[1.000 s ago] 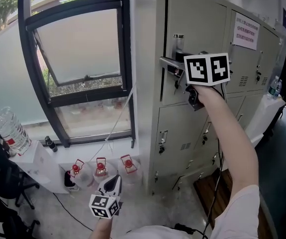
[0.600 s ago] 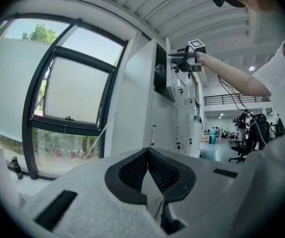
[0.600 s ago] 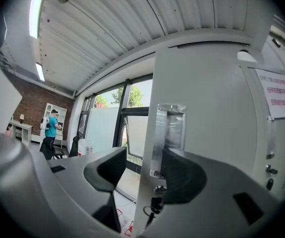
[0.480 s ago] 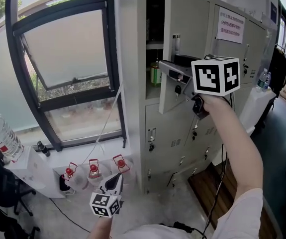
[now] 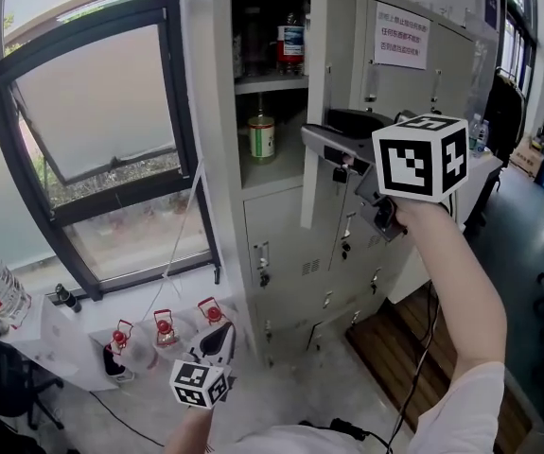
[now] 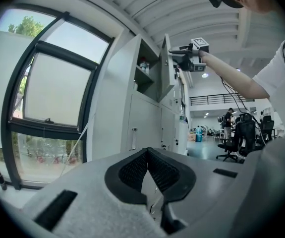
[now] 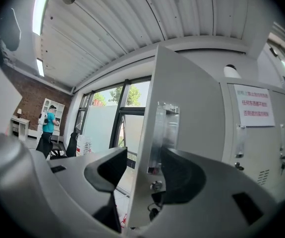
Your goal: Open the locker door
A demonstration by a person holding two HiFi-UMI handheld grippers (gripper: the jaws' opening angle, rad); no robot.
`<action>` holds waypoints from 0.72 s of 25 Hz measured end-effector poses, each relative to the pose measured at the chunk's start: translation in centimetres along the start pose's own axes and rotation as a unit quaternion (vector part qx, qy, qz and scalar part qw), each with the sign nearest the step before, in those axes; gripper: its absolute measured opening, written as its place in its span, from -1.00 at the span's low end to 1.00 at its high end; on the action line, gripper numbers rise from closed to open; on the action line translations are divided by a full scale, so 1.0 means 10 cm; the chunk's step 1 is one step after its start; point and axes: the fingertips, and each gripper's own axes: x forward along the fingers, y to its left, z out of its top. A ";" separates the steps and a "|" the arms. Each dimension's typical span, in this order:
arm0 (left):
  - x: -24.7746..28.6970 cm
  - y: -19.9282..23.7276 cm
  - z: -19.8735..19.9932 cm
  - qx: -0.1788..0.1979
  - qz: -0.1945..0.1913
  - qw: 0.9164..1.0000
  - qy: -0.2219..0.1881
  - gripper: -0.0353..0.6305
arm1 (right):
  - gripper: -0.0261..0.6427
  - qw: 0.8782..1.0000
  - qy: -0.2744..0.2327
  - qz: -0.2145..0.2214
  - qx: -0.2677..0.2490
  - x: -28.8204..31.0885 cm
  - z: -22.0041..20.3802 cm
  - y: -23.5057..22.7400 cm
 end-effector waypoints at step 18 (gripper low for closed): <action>0.47 -0.59 -0.06 0.001 -0.058 0.998 0.011 -0.88 | -0.28 0.999 -0.005 -0.044 0.007 -0.71 -0.02 -0.47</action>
